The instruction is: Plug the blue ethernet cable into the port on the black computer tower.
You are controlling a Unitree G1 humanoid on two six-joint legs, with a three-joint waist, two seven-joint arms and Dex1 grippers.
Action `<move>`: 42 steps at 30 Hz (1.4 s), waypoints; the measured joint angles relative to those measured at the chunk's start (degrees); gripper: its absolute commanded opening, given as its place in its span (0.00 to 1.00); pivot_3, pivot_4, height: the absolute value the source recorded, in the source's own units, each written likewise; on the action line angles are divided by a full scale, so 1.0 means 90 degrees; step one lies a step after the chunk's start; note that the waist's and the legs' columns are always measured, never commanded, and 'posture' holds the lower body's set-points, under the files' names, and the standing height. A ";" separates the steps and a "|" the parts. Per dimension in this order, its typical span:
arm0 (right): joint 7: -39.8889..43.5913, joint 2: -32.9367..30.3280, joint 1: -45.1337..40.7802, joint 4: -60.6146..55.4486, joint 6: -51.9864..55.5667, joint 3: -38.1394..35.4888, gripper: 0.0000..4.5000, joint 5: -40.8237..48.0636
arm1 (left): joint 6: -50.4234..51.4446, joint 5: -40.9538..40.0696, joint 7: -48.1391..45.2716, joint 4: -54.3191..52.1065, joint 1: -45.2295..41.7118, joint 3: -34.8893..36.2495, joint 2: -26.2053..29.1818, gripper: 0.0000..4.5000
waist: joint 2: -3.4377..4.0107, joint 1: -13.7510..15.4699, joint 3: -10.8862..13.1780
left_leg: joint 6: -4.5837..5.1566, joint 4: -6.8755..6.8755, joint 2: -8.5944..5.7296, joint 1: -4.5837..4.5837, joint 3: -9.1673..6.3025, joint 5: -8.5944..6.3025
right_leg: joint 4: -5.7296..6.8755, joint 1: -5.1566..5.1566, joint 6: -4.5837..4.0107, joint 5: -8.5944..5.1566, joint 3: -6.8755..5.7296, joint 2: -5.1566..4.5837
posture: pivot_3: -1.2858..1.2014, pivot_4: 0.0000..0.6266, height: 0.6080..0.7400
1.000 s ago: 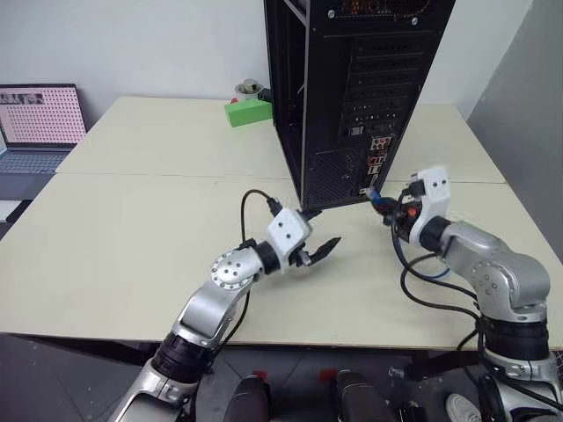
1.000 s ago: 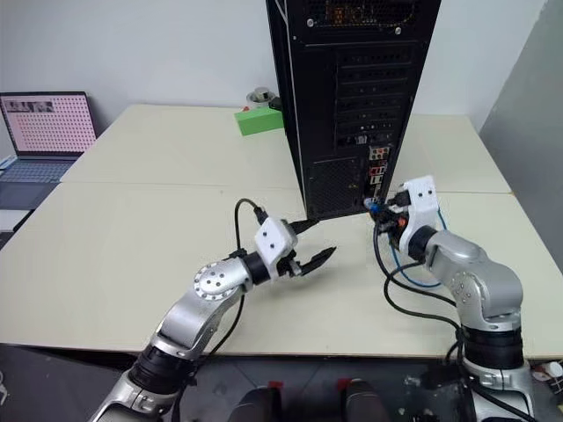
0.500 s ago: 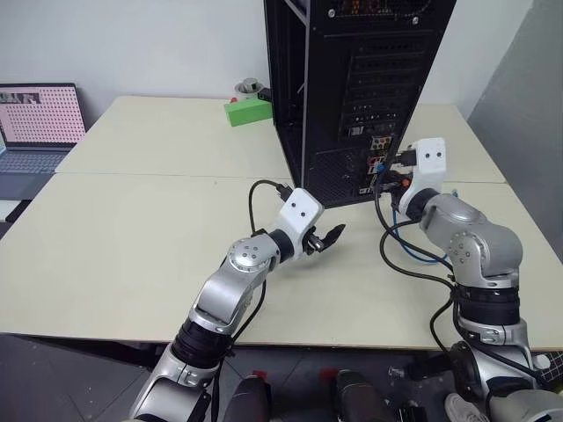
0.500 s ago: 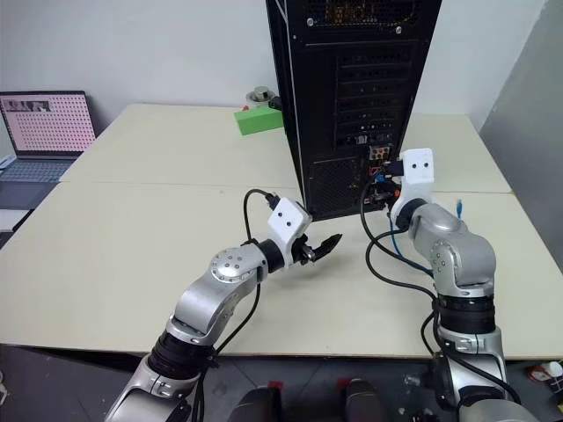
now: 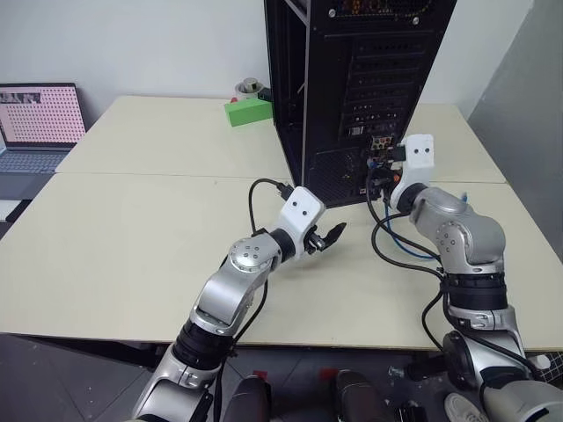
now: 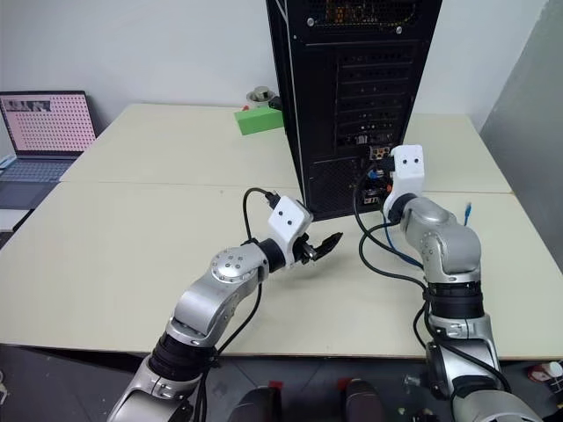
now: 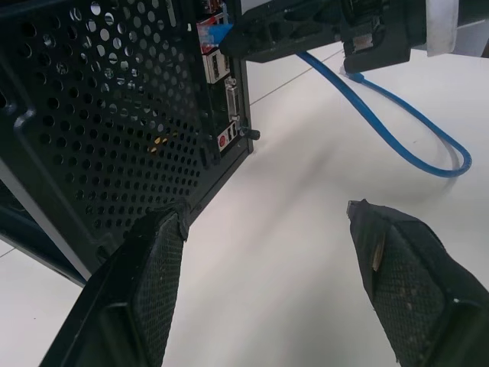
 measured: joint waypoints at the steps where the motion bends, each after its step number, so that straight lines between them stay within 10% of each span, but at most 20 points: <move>1: 0.0009 -0.0001 0.0000 0.0000 0.0000 0.0002 0.01 -0.0012 | 0.0001 0.0000 0.0001 -0.0001 0.0001 0.0000 -0.0002 0.78 | 0.0000 0.0001 0.0000 | 0.0000 0.0000 0.0000 0.0000 0.0000 0.0000 | 0.0000 0.0000 0.0000 0.0000 0.0000 0.0000 | 0.52 0.24 1.00; 42: 0.0213 -0.0054 0.0028 0.0132 -0.0257 0.0069 0.01 -0.0454 | 0.0005 0.0136 -0.0013 -0.0004 0.0038 -0.0001 -0.0042 0.78 | 0.0000 -0.0038 0.0000 | 0.0000 -0.0004 0.0000 -0.0003 0.0000 0.0000 | -0.0007 -0.0004 0.0000 0.0000 0.0000 0.0000 | 0.52 0.24 1.00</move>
